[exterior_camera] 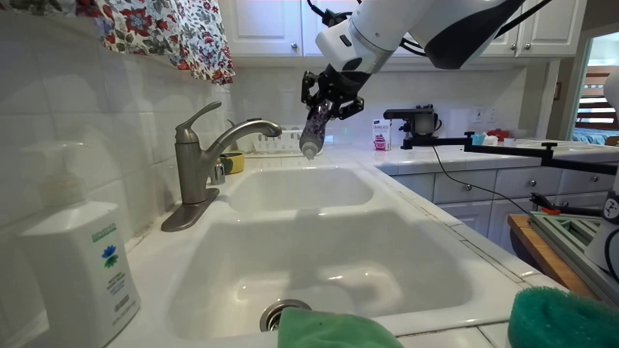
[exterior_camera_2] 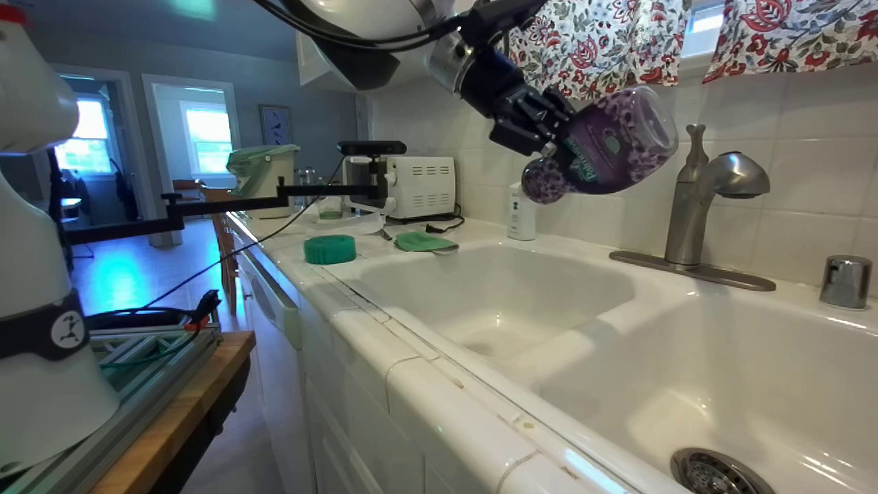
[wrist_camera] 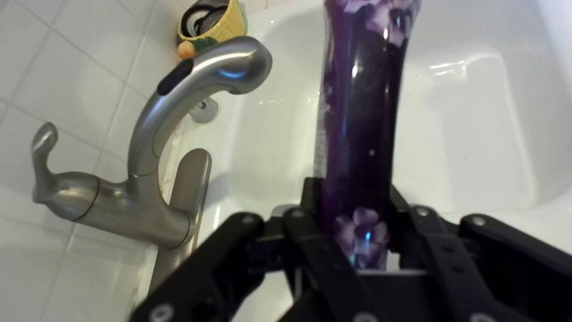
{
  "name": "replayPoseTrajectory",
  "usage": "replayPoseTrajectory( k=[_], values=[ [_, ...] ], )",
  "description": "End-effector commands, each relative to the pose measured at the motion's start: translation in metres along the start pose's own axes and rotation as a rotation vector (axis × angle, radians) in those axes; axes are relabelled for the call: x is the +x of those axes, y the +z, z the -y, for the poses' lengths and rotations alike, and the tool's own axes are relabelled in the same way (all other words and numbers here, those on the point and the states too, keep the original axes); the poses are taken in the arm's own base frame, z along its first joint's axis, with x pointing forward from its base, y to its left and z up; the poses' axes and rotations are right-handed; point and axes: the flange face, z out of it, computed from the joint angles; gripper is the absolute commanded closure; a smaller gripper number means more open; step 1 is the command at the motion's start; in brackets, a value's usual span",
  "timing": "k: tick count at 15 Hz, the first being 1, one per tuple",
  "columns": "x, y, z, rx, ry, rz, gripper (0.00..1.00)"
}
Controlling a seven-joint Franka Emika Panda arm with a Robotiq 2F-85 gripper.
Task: Pick up the purple bottle and pour some of its contents in the sink
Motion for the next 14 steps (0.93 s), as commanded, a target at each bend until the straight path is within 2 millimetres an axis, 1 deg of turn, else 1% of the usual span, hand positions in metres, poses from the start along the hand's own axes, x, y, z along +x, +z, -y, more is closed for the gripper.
replayPoseTrajectory(
  k=[1,4,11,14],
  values=[
    [0.002,0.001,-0.007,0.015,0.076,-0.033,0.90],
    [0.004,0.003,-0.011,0.030,0.175,-0.083,0.90],
    [0.001,0.011,-0.016,0.078,0.439,-0.220,0.90],
    [0.009,0.016,-0.018,0.107,0.571,-0.326,0.90]
  ],
)
